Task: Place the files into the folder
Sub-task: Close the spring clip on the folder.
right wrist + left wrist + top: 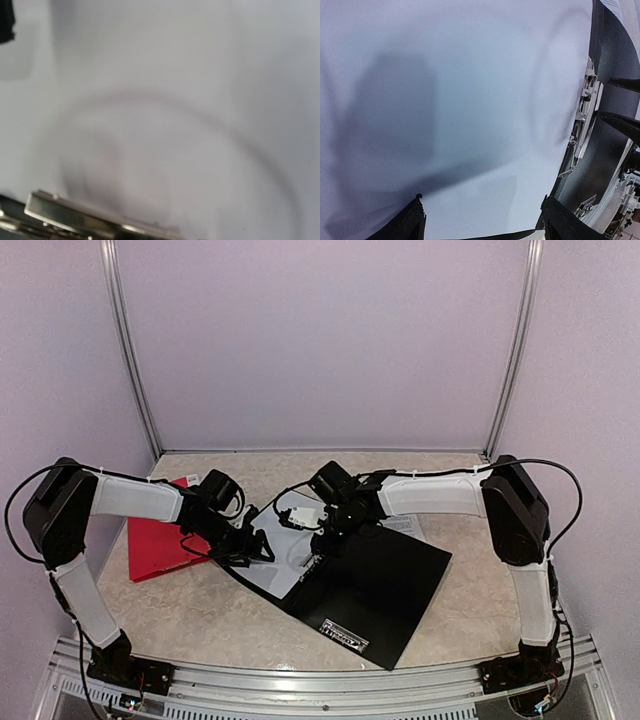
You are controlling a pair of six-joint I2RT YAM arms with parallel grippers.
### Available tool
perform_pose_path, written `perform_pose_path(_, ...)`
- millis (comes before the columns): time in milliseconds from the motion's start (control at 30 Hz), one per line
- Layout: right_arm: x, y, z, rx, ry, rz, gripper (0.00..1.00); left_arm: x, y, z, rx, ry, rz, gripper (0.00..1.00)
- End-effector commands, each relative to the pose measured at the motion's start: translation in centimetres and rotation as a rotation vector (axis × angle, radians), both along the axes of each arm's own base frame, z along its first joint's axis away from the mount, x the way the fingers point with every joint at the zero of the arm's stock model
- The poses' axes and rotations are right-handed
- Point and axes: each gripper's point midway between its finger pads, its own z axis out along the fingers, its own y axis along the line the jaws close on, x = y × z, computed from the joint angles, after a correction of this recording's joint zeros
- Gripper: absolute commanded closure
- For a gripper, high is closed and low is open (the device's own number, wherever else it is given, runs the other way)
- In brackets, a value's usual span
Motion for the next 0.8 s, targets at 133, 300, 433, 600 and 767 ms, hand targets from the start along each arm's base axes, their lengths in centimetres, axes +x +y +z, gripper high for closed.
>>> perform_pose_path(133,0.8,-0.5,0.7,0.021,0.002,-0.035,0.76,-2.1,1.9,-3.2,0.113,0.1,-0.001,0.22)
perform_pose_path(300,1.5,-1.1,0.3,0.009,0.0,-0.064,0.77,-2.1,1.8,-3.1,0.111,0.099,-0.003,0.22)
perform_pose_path(433,1.7,-1.3,-0.3,-0.002,0.007,-0.071,0.78,-2.1,1.7,-3.1,0.112,0.098,-0.005,0.22)
perform_pose_path(600,1.9,-1.4,-1.2,-0.019,0.017,-0.079,0.78,-2.2,1.8,-3.3,0.114,0.102,-0.005,0.22)
perform_pose_path(767,2.6,-2.1,-1.7,-0.034,0.019,-0.105,0.79,-2.3,1.8,-3.3,0.115,0.103,-0.005,0.22)
